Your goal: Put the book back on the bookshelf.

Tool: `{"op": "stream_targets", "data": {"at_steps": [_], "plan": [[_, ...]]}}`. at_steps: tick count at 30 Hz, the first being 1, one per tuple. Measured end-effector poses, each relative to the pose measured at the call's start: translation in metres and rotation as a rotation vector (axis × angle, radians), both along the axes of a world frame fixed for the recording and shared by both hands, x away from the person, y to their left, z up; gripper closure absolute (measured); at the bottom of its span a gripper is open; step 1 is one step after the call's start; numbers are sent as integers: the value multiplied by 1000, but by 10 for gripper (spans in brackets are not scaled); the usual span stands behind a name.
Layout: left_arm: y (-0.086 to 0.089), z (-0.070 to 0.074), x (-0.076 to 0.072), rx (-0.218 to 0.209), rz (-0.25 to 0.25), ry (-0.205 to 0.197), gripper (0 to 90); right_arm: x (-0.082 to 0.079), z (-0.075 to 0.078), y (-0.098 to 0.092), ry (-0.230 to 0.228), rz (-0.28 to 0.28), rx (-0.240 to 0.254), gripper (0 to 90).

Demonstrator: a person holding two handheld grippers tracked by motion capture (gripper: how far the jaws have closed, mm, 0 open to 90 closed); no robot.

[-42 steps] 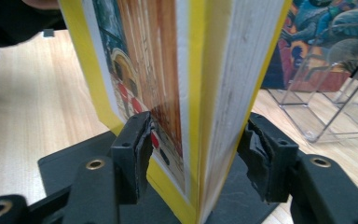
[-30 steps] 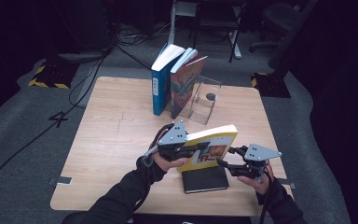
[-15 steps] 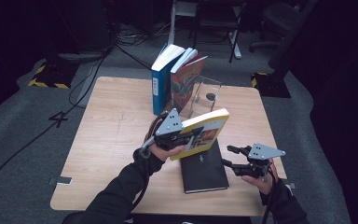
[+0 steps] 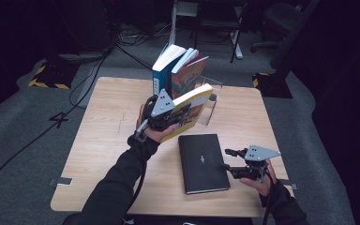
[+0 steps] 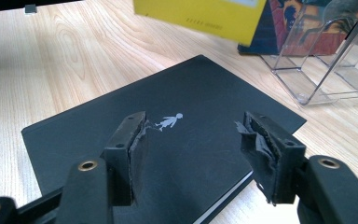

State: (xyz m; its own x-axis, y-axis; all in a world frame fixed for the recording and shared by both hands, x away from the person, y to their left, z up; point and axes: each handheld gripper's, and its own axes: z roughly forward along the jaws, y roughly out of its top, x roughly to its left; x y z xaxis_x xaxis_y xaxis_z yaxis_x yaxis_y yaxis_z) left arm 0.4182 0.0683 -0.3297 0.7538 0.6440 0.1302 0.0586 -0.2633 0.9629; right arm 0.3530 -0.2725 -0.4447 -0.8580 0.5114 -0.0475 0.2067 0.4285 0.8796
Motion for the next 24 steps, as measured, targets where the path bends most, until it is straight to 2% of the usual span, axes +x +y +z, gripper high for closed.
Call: {"op": "stream_targets", "data": {"at_steps": [2, 11, 12, 16, 24], "plan": [[0, 1, 6, -9, 21, 2, 749, 0, 0, 0, 0, -2, -1, 418], [-12, 7, 33, 4, 130, -15, 749, 0, -3, 1, 9, 1, -2, 418], [-12, 7, 33, 4, 130, -15, 749, 0, -3, 1, 9, 1, -2, 418], [-22, 7, 42, 46, 177, -33, 749, 0, -4, 2, 11, 7, -8, 417], [-31, 5, 57, 31, 209, -27, 749, 1, -5, 1, 12, 8, -9, 418]]}}
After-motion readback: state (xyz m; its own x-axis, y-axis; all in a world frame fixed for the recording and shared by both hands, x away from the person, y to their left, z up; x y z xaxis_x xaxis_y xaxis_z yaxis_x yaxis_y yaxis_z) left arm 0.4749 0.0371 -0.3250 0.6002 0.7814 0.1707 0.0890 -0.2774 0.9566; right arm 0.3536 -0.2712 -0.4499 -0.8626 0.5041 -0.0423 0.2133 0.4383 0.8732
